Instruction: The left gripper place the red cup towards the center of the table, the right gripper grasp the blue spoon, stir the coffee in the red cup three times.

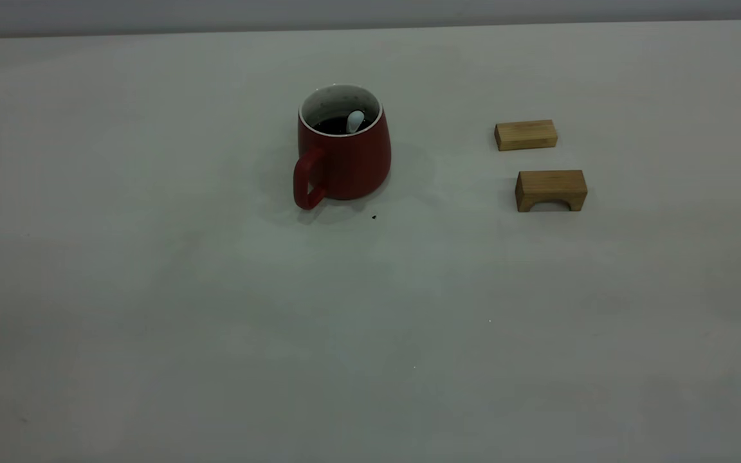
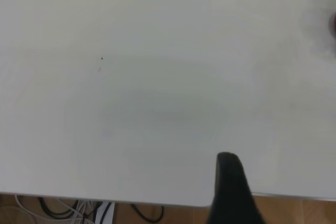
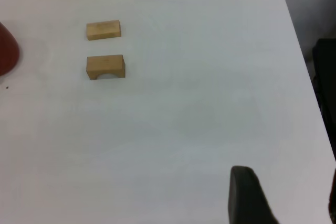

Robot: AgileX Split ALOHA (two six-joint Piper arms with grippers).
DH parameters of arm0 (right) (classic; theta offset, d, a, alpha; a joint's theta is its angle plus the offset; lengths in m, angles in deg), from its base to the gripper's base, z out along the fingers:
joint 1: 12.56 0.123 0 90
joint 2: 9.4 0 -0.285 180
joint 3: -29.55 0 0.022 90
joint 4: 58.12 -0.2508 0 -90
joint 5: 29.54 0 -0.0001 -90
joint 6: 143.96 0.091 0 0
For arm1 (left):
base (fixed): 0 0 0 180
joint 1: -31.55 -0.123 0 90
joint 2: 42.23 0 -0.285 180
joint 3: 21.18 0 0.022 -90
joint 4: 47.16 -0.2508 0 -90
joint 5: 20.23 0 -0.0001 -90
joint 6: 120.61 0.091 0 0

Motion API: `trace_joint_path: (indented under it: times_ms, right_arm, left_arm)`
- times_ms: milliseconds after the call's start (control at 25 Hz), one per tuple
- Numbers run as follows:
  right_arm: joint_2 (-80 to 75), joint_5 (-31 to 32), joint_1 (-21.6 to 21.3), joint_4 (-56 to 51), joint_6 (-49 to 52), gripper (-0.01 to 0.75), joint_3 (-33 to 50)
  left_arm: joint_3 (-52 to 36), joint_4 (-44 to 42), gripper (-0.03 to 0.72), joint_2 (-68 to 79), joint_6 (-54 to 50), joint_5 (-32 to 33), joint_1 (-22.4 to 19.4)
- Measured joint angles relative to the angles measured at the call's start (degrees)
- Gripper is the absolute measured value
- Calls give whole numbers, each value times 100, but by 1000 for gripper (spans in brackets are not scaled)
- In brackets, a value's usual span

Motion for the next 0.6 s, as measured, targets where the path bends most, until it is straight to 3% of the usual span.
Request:
trace_joint_path:
  times_ms: [600]
  right_arm:
    - [6, 0, 107, -10, 0, 414, 0]
  left_arm:
    - [0, 0, 551, 0, 0, 0, 0]
